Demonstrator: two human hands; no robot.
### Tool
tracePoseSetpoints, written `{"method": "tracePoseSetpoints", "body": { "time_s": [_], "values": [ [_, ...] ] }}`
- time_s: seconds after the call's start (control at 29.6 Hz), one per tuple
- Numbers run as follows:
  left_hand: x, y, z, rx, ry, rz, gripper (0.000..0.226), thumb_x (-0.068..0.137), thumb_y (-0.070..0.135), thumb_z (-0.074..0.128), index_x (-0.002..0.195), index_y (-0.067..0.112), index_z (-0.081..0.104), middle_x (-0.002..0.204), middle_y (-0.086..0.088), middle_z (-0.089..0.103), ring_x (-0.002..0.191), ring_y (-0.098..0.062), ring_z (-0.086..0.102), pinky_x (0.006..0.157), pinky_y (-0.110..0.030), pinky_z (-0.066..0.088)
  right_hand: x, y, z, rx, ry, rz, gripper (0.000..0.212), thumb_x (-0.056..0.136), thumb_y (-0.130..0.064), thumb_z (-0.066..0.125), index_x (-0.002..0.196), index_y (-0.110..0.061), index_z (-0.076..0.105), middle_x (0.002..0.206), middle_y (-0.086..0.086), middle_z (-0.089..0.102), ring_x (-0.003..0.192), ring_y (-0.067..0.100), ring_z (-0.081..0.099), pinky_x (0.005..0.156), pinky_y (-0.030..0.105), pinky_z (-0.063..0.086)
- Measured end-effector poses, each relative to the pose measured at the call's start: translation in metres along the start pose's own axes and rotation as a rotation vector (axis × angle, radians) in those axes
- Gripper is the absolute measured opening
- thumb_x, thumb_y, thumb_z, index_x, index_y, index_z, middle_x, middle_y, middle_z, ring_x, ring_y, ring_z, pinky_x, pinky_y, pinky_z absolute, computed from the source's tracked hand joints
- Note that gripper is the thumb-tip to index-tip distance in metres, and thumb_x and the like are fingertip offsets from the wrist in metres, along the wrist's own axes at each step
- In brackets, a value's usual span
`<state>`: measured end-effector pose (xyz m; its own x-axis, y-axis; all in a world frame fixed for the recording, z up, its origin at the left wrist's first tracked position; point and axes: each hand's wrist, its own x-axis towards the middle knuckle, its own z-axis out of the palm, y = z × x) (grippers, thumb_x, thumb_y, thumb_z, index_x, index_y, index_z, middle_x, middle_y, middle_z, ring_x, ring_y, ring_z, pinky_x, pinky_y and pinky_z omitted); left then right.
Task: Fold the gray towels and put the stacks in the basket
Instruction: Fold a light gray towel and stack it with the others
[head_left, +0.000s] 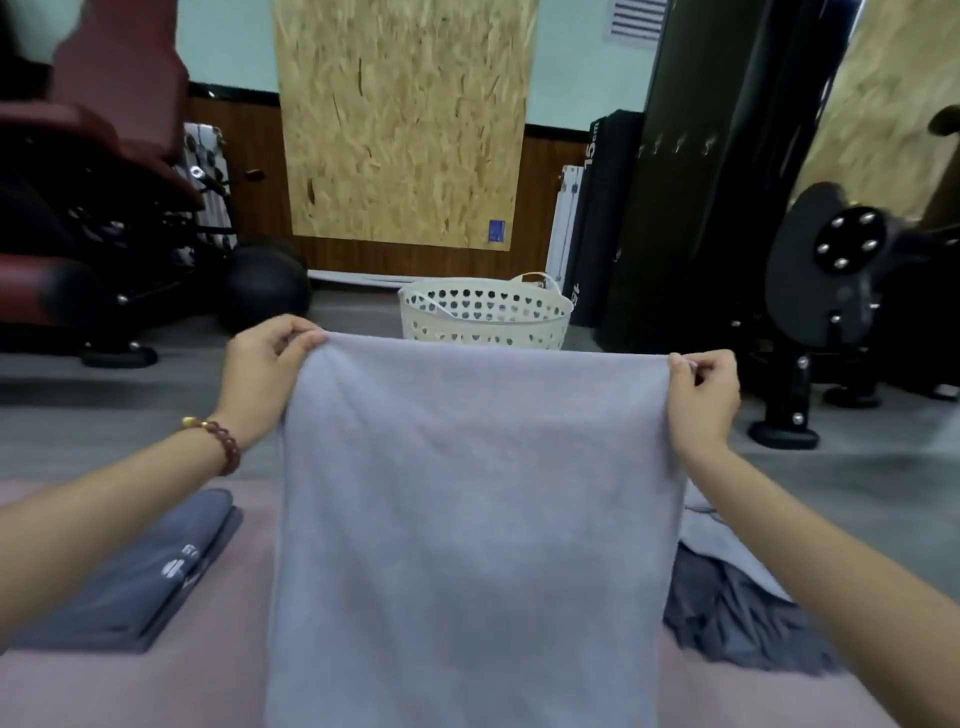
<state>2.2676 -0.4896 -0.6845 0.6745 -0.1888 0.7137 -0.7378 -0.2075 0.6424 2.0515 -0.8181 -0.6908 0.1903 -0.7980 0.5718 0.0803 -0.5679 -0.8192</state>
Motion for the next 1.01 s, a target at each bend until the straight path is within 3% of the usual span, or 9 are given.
{"method": "tracePoseSetpoints", "body": {
  "time_s": [0.1,0.17,0.24,0.41,0.54,0.64,0.71,0.81,1.01],
  "values": [
    [-0.034,-0.045,0.018,0.104,-0.122,-0.103,0.009,0.087,0.005,0.062,0.089,0.004,0.070,0.090,-0.014,0.070,0.076,0.011,0.058,0.074,-0.005,0.038,-0.017,0.041,0.004,-0.141,-0.120,0.106,0.010,0.091,-0.015,0.055,0.086,-0.009,0.049,0.072,-0.009,0.049,0.070,0.013,0.047,0.064,0.026,0.034],
    [-0.062,-0.082,0.029,0.174,-0.187,-0.185,0.016,0.087,0.006,0.063,0.096,-0.004,0.071,0.102,-0.019,0.070,0.095,-0.016,0.064,0.083,-0.020,0.042,-0.034,0.074,0.014,-0.230,-0.207,0.165,0.015,0.091,-0.015,0.056,0.080,-0.011,0.047,0.068,-0.006,0.048,0.074,0.018,0.047,0.066,0.028,0.032],
    [-0.094,-0.119,0.040,0.257,-0.251,-0.265,0.017,0.088,0.007,0.061,0.095,-0.005,0.071,0.101,-0.021,0.069,0.098,-0.025,0.063,0.078,-0.027,0.041,-0.056,0.111,0.025,-0.324,-0.258,0.201,0.021,0.091,-0.013,0.056,0.074,-0.013,0.042,0.070,0.001,0.050,0.077,0.022,0.048,0.069,0.029,0.032],
    [-0.134,-0.185,0.060,0.305,-0.322,-0.439,0.012,0.089,0.010,0.061,0.088,0.001,0.068,0.089,-0.020,0.069,0.085,-0.030,0.062,0.072,-0.030,0.042,-0.105,0.168,0.053,-0.434,-0.235,0.312,0.019,0.092,-0.012,0.053,0.076,-0.012,0.042,0.081,0.009,0.052,0.077,0.020,0.046,0.069,0.031,0.034],
    [-0.128,-0.204,0.077,0.358,-0.359,-0.472,0.016,0.092,0.013,0.056,0.093,-0.001,0.063,0.086,-0.010,0.058,0.082,-0.020,0.050,0.064,-0.023,0.028,-0.109,0.196,0.073,-0.523,-0.232,0.297,0.012,0.092,-0.018,0.052,0.083,-0.012,0.047,0.088,0.012,0.060,0.083,0.025,0.053,0.069,0.033,0.036],
    [-0.124,-0.219,0.091,0.334,-0.362,-0.503,0.018,0.094,0.012,0.052,0.095,-0.004,0.059,0.091,-0.018,0.059,0.087,-0.025,0.053,0.067,-0.027,0.031,-0.098,0.204,0.092,-0.567,-0.261,0.307,0.012,0.092,-0.018,0.052,0.084,-0.013,0.046,0.083,0.006,0.055,0.080,0.022,0.050,0.068,0.031,0.034],
    [-0.122,-0.233,0.102,0.308,-0.305,-0.535,0.019,0.095,0.012,0.050,0.096,-0.005,0.058,0.098,-0.024,0.062,0.093,-0.033,0.057,0.075,-0.034,0.038,-0.086,0.208,0.111,-0.549,-0.272,0.303,0.014,0.093,-0.016,0.051,0.081,-0.013,0.044,0.079,0.005,0.053,0.078,0.021,0.048,0.068,0.030,0.034],
    [-0.113,-0.255,0.114,0.313,-0.219,-0.557,0.020,0.095,0.013,0.049,0.098,-0.004,0.058,0.100,-0.025,0.062,0.094,-0.034,0.057,0.075,-0.034,0.039,-0.070,0.221,0.145,-0.548,-0.303,0.292,0.016,0.093,-0.014,0.051,0.079,-0.014,0.042,0.071,0.002,0.049,0.077,0.020,0.047,0.067,0.030,0.035],
    [-0.095,-0.315,0.129,0.365,-0.248,-0.602,0.014,0.092,0.012,0.053,0.093,0.000,0.061,0.095,-0.023,0.063,0.082,-0.023,0.051,0.068,-0.027,0.032,-0.057,0.271,0.216,-0.623,-0.459,0.278,0.010,0.093,-0.010,0.046,0.094,-0.003,0.053,0.097,0.020,0.062,0.090,0.033,0.057,0.075,0.036,0.042]
  ]
}}
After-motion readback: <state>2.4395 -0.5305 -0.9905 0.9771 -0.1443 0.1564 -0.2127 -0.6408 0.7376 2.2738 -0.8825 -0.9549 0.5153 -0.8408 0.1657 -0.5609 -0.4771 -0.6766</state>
